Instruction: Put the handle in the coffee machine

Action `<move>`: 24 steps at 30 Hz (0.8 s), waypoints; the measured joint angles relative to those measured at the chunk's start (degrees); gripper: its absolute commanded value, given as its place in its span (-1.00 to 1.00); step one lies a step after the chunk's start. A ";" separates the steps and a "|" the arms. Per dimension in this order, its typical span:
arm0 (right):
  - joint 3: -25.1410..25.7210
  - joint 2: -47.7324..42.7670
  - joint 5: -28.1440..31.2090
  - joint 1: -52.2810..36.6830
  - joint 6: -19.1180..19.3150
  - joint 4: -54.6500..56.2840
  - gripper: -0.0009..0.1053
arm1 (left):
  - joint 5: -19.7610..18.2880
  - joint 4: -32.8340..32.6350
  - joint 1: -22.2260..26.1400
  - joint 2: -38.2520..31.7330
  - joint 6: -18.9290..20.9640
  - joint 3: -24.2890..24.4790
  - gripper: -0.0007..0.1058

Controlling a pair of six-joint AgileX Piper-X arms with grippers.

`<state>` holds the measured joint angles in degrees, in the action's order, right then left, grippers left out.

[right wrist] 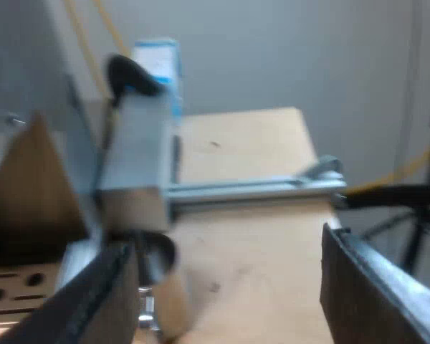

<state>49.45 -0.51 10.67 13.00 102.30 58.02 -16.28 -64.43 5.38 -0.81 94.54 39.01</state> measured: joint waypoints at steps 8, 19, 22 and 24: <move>-8.97 0.11 -5.02 0.00 0.00 -3.00 0.11 | 4.84 8.23 -5.65 0.00 0.76 -6.87 0.82; -17.26 0.11 -5.34 0.00 0.00 -3.00 0.11 | 5.67 8.06 -6.69 0.10 -1.02 -11.33 0.82; -19.10 0.11 -5.34 0.00 0.00 -2.85 0.11 | 5.67 8.06 -6.69 0.10 -1.02 -11.33 0.82; -20.31 0.11 -5.39 0.00 0.00 -1.66 0.11 | 5.67 8.19 -6.69 0.10 -1.02 -11.33 0.82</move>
<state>29.14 -0.40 5.28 13.00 102.30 56.35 -10.61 -56.23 -1.31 -0.70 93.52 27.68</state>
